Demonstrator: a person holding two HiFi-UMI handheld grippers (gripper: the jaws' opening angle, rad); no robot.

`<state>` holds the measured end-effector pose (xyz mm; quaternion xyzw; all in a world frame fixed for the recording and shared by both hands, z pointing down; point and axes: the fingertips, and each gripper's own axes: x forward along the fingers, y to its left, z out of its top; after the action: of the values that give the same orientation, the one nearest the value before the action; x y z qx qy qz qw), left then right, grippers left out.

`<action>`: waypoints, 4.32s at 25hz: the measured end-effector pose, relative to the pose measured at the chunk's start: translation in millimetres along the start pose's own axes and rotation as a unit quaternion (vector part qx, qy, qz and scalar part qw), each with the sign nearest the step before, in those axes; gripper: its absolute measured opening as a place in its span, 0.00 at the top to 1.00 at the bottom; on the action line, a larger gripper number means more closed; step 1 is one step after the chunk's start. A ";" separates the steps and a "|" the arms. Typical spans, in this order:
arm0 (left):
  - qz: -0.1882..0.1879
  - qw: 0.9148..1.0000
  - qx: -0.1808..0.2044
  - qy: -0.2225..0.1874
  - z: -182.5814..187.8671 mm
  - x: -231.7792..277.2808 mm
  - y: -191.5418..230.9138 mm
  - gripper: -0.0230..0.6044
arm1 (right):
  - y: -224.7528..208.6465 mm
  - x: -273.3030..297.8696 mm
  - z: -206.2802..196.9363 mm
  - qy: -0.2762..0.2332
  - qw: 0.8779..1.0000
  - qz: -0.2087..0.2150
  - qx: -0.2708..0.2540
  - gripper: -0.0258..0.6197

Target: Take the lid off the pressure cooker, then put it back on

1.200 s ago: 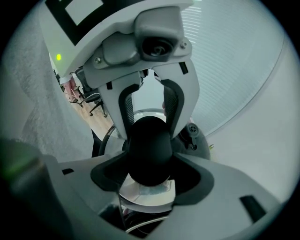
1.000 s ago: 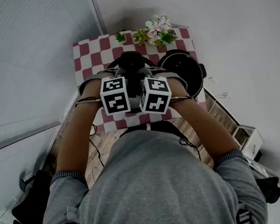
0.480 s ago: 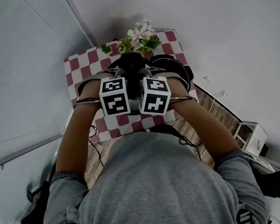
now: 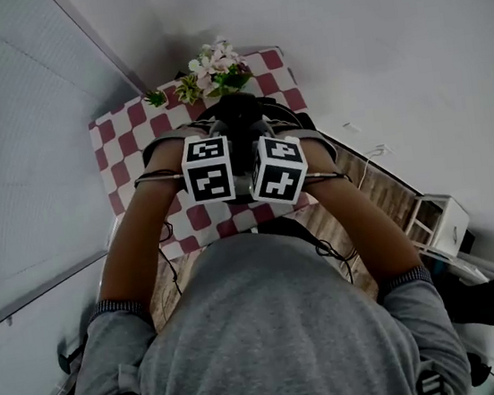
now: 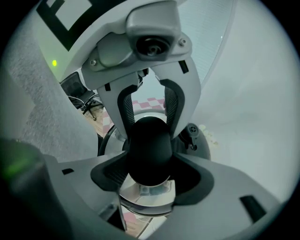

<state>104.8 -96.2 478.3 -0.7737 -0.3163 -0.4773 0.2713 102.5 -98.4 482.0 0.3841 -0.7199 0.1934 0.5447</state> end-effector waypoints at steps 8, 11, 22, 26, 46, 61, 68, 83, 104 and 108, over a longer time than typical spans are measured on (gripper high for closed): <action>-0.024 0.999 0.036 -0.003 33.0 27.9 7.5 0.49 | -8.6 -1.3 -42.8 0.009 0.999 -0.004 0.043 0.50; -0.031 0.999 0.043 0.000 38.6 36.6 8.3 0.49 | -9.0 0.4 -53.1 0.013 0.998 -0.001 0.055 0.50; -0.048 0.998 0.046 0.004 45.7 62.8 15.8 0.49 | -16.2 15.0 -75.9 0.017 0.997 0.012 0.070 0.50; -0.057 0.998 0.040 0.007 43.1 70.0 16.8 0.49 | -17.2 21.4 -78.4 0.014 0.997 0.020 0.075 0.50; -0.077 0.997 -0.018 -0.004 42.0 80.2 21.1 0.49 | -19.6 32.1 -84.0 0.000 0.997 0.069 0.036 0.51; -0.070 0.994 -0.086 -0.005 43.6 84.2 22.3 0.49 | -14.7 36.7 -86.3 -0.021 0.990 0.135 -0.035 0.49; -0.053 0.989 -0.138 -0.003 44.5 85.4 25.3 0.49 | -16.1 38.0 -88.8 -0.017 0.982 0.162 -0.097 0.48; -0.007 0.968 -0.252 0.009 42.6 87.2 28.2 0.49 | -16.1 34.8 -89.1 -0.020 0.952 0.214 -0.220 0.48; 0.074 0.950 -0.302 -0.020 40.7 79.8 30.7 0.46 | -20.7 36.2 -89.7 -0.016 0.931 0.221 -0.291 0.46; 0.111 0.949 -0.294 -0.031 39.5 73.8 31.0 0.46 | -24.5 29.2 -84.7 -0.040 0.942 0.197 -0.268 0.42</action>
<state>175.8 -70.9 526.1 -0.8639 -0.0827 -0.4914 0.0733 171.7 -64.8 533.9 0.0823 -0.8275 0.0811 0.5494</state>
